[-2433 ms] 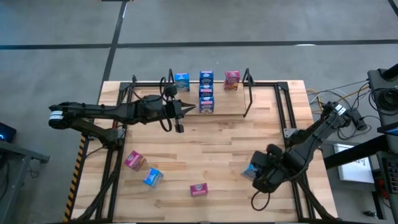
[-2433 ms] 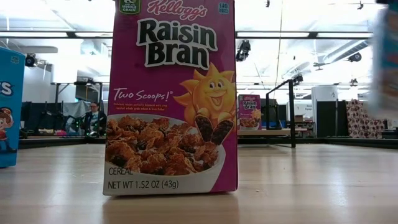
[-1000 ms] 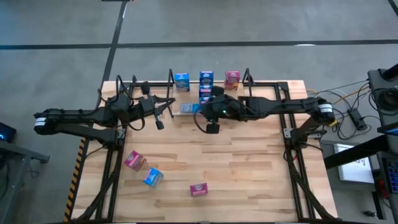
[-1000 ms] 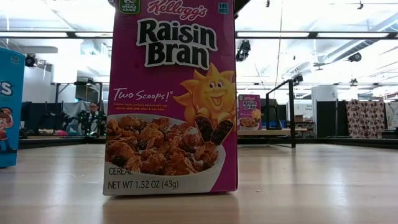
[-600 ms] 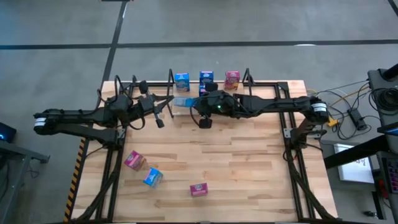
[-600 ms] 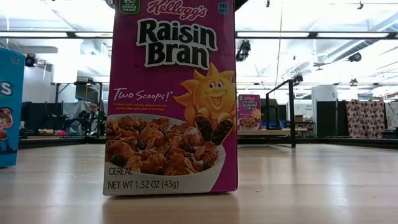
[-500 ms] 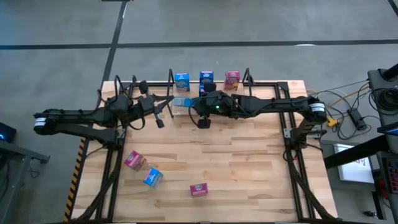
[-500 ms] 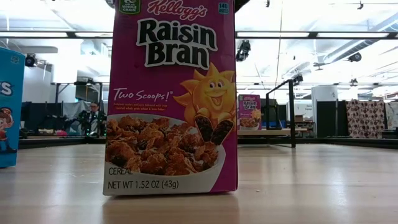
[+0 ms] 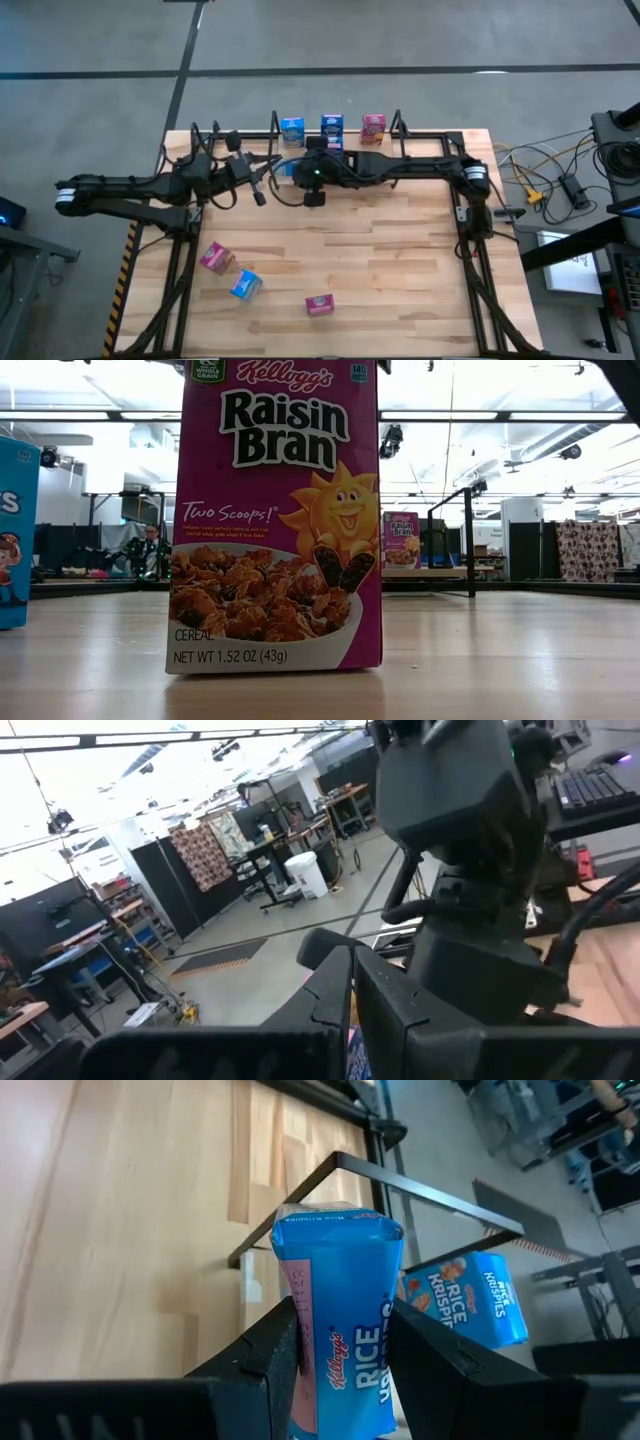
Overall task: Stack cereal on shelf
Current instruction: Put the right blue cereal box on the shelf aligned with the other blue cereal box
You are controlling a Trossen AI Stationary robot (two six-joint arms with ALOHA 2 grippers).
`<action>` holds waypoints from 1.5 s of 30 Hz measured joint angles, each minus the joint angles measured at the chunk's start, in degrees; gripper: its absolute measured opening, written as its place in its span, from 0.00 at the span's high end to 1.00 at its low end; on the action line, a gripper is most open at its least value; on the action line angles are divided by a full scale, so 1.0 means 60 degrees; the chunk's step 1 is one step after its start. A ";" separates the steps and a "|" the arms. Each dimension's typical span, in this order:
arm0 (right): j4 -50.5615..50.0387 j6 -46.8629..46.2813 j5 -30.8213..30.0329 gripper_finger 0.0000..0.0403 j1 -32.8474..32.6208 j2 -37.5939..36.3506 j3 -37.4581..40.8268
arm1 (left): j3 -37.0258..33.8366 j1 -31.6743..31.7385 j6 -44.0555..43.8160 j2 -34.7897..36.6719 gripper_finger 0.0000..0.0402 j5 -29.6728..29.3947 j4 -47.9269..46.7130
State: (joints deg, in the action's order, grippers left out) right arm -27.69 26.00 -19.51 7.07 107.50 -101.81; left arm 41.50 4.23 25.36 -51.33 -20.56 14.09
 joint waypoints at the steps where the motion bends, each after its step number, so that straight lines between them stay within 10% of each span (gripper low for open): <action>1: -0.0278 -0.0015 0.0003 0.68 0.0032 0.0141 -0.0261 | -0.0001 0.0000 0.0000 0.0001 1.00 0.0001 -0.0013; 12: -0.2895 -0.0400 0.0217 0.68 0.0524 0.1348 -0.2852 | 0.0000 0.0000 -0.0011 0.0011 1.00 0.0002 -0.0070; 45: -0.2540 -0.0066 0.1253 0.52 0.1143 0.2001 -0.2771 | 0.0000 0.0000 -0.0022 -0.0003 1.00 0.0007 -0.0019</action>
State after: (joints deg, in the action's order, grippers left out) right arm -42.94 25.60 -11.99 13.93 119.50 -118.43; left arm 41.50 4.23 25.23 -51.35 -20.51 13.98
